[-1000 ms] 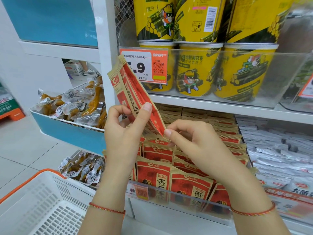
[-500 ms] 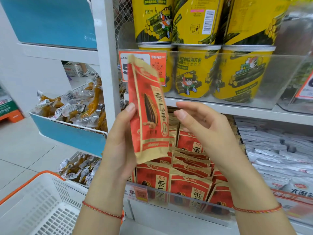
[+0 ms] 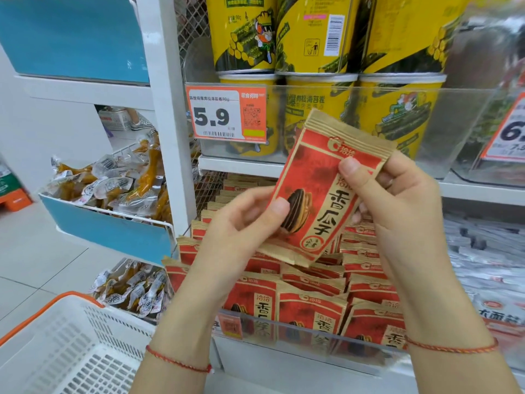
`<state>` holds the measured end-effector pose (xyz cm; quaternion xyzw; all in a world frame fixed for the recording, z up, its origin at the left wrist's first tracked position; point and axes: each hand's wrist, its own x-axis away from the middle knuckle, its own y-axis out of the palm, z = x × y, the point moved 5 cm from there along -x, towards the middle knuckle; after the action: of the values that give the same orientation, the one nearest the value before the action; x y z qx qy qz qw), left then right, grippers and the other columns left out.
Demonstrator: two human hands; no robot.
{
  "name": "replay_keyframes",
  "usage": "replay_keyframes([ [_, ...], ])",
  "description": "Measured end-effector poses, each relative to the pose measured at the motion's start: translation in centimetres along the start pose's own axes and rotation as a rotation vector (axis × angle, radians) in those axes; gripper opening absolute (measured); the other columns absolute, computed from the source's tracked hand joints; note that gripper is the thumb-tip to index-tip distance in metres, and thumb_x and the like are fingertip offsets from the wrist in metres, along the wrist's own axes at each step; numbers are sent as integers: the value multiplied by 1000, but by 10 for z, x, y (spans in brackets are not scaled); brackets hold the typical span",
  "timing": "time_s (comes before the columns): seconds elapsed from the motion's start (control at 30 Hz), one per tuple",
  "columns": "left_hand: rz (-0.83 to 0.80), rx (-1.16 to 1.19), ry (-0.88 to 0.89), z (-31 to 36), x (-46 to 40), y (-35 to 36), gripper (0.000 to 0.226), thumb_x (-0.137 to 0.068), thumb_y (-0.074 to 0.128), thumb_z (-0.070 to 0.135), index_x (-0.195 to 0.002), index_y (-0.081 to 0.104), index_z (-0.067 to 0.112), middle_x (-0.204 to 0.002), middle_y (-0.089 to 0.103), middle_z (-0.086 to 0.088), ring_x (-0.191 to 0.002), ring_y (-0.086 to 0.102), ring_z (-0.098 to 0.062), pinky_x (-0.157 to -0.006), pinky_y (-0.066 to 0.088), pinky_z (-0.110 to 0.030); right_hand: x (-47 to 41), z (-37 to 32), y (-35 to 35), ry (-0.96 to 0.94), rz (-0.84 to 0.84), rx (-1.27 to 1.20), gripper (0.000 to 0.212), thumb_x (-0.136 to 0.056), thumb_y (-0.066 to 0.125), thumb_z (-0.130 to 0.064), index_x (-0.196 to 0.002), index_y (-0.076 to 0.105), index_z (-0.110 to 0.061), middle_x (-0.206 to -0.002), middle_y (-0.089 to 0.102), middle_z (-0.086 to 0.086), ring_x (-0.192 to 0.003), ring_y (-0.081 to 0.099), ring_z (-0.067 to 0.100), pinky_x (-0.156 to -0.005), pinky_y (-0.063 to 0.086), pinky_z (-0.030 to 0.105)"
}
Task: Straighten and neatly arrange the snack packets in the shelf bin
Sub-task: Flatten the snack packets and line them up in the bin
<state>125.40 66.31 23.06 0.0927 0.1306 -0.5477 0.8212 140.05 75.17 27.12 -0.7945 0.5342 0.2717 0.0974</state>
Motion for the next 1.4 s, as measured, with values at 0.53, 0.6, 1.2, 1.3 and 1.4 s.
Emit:
replay_keyframes([
  [0.53, 154, -707, 22, -33, -14, 6, 34, -97, 54, 39, -130, 60, 37, -110, 67, 24, -96, 63, -5, -91, 49, -30, -5, 13, -33, -137, 14, 440, 10, -92, 62, -23, -84, 64, -29, -70, 63, -3, -58, 61, 12, -61, 53, 40],
  [0.6, 156, -696, 17, -32, -14, 5, 33, -96, 54, 38, -129, 60, 37, -101, 61, 34, -86, 63, -5, -85, 49, -25, -6, 24, -32, -83, -3, 478, 11, -92, 63, -21, -81, 64, -25, -66, 61, 2, -57, 60, 12, -61, 51, 37],
  [1.2, 7, -869, 14, -33, -12, 13, 21, -95, 55, 36, -107, 73, 35, -105, 65, 23, -109, 53, -1, -93, 40, -24, -1, 41, -15, 169, -438, 1125, 28, -96, 51, -29, -120, 62, -40, -123, 63, -15, -116, 56, 12, -95, 46, 34],
  [1.3, -34, -950, 48, -33, -11, 19, 22, -94, 56, 39, -105, 75, 34, -107, 67, 22, -110, 52, -4, -98, 38, -29, 2, 43, -13, 203, -511, 1186, 34, -98, 45, -28, -127, 57, -40, -133, 58, -14, -124, 52, 13, -98, 45, 33],
  [1.4, -26, -956, 55, -32, -11, 19, 23, -94, 56, 37, -108, 74, 33, -109, 66, 21, -111, 51, -3, -101, 38, -30, 4, 46, -14, 246, -548, 1224, 42, -96, 41, -21, -131, 54, -41, -138, 54, -13, -125, 51, 15, -99, 45, 36],
])
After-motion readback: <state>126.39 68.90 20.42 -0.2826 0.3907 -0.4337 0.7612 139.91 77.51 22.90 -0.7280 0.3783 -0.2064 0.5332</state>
